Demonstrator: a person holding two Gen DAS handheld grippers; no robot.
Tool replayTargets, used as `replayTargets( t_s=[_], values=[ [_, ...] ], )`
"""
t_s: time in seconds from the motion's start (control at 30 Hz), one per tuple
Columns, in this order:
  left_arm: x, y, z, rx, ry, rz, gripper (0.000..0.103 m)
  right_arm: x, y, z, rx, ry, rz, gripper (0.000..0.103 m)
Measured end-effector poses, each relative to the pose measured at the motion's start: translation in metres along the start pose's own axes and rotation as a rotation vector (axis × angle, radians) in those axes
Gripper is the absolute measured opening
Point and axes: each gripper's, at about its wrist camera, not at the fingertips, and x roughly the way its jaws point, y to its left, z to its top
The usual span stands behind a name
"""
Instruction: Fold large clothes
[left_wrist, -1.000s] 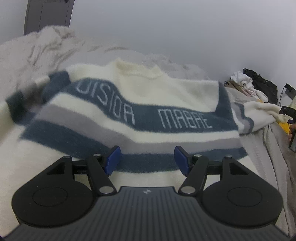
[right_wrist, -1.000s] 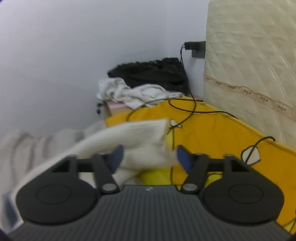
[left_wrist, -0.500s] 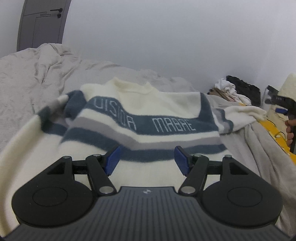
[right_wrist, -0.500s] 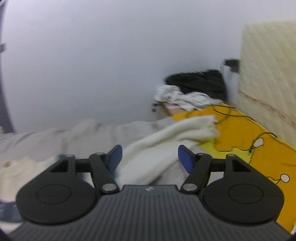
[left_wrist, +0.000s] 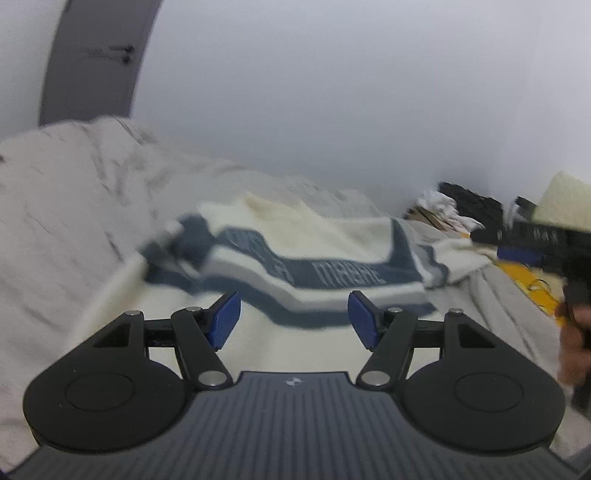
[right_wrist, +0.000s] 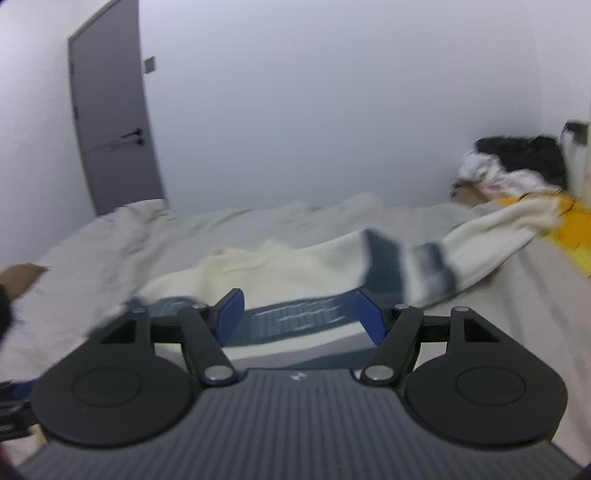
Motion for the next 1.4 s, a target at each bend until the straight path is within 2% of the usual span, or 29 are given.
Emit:
replayTargets(
  t_s=[0.1,0.17,0.27,0.4,0.5,0.67,0.8,0.93,1.0,1.07,1.13,1.2,1.23,1.33,1.4],
  values=[
    [-0.013,0.023,0.012,-0.031,-0.015,0.015,0.070,-0.003,0.032,-0.018,0.036,0.029,0.071,0.068],
    [-0.021,0.042,0.019,-0.069,-0.023,0.060,0.070,-0.004,0.048,-0.033,0.041,0.045,0.106,0.068],
    [-0.029,0.077,0.030,-0.145,0.002,0.123,0.070,-0.001,0.060,-0.053,0.058,0.063,0.102,0.068],
    [-0.031,0.127,0.042,-0.274,0.033,0.134,0.070,0.009,0.050,-0.075,0.125,0.137,0.093,0.068],
    [-0.023,0.155,0.038,-0.327,0.091,0.177,0.070,0.015,0.038,-0.084,0.146,0.166,0.088,0.068],
    [0.008,0.195,0.021,-0.517,0.246,0.193,0.070,0.038,0.026,-0.102,0.229,0.229,0.105,0.068],
    [0.024,0.196,0.017,-0.523,0.302,0.212,0.070,0.048,0.023,-0.112,0.260,0.265,0.137,0.068],
    [0.037,0.182,0.010,-0.495,0.356,0.163,0.069,0.054,0.020,-0.121,0.259,0.298,0.148,0.068],
    [0.044,0.173,0.007,-0.445,0.384,0.212,0.068,0.057,0.019,-0.125,0.257,0.307,0.147,0.068],
    [0.047,0.170,0.005,-0.409,0.409,0.256,0.062,0.059,0.018,-0.127,0.256,0.317,0.149,0.068],
    [0.052,0.171,0.001,-0.421,0.434,0.283,0.051,0.060,0.019,-0.130,0.257,0.329,0.156,0.068],
    [0.055,0.173,-0.001,-0.430,0.443,0.323,0.020,0.059,0.021,-0.129,0.248,0.327,0.168,0.068],
    [0.055,0.174,0.000,-0.437,0.429,0.340,0.013,0.058,0.024,-0.129,0.235,0.322,0.171,0.068],
    [0.050,0.174,0.008,-0.438,0.346,0.398,0.011,0.054,0.026,-0.129,0.215,0.315,0.170,0.068],
    [0.049,0.170,0.016,-0.376,0.293,0.471,0.010,0.052,0.023,-0.129,0.225,0.311,0.169,0.068]
  ],
)
